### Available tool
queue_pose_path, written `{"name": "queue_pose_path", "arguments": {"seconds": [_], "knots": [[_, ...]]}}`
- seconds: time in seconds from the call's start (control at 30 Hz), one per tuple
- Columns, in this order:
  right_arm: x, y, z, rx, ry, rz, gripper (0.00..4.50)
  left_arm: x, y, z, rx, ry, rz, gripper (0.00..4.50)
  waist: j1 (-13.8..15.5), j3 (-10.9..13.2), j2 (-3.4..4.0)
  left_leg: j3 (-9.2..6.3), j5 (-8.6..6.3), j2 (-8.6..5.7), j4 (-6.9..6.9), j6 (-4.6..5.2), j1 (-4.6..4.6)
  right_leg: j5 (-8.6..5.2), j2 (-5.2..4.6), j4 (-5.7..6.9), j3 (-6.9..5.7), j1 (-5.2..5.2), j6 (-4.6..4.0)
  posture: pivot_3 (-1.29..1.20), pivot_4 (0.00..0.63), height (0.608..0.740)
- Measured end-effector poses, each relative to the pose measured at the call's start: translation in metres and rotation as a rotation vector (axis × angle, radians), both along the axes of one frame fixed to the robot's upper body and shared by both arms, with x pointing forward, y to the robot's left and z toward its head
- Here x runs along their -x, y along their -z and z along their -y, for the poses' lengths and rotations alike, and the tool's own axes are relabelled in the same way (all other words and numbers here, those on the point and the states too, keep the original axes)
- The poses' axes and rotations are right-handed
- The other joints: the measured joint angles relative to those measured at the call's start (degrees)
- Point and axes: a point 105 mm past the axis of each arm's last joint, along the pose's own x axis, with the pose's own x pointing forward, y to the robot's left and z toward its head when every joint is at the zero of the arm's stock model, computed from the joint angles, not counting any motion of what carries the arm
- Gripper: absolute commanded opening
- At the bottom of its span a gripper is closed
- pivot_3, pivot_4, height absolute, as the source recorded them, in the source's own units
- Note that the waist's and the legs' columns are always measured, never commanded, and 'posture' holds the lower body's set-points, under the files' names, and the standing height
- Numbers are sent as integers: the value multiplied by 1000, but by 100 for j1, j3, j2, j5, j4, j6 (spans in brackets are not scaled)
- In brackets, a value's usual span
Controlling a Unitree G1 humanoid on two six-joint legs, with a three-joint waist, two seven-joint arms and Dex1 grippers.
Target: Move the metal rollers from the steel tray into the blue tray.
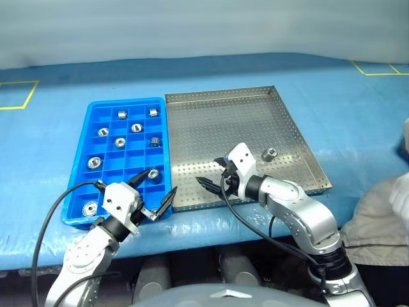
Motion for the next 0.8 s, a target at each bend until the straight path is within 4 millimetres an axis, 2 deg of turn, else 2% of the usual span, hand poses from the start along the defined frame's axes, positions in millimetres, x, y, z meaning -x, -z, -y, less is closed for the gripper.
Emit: {"name": "queue_pose_path", "arguments": {"seconds": [0.8], "knots": [[2,0,-1,-7,-6,-5,4457,1,1,0,1,-2,-4,4500,-6,0,0,0,0,0,2,0,0,1,0,0,0,1,1,-46,150,740]]}}
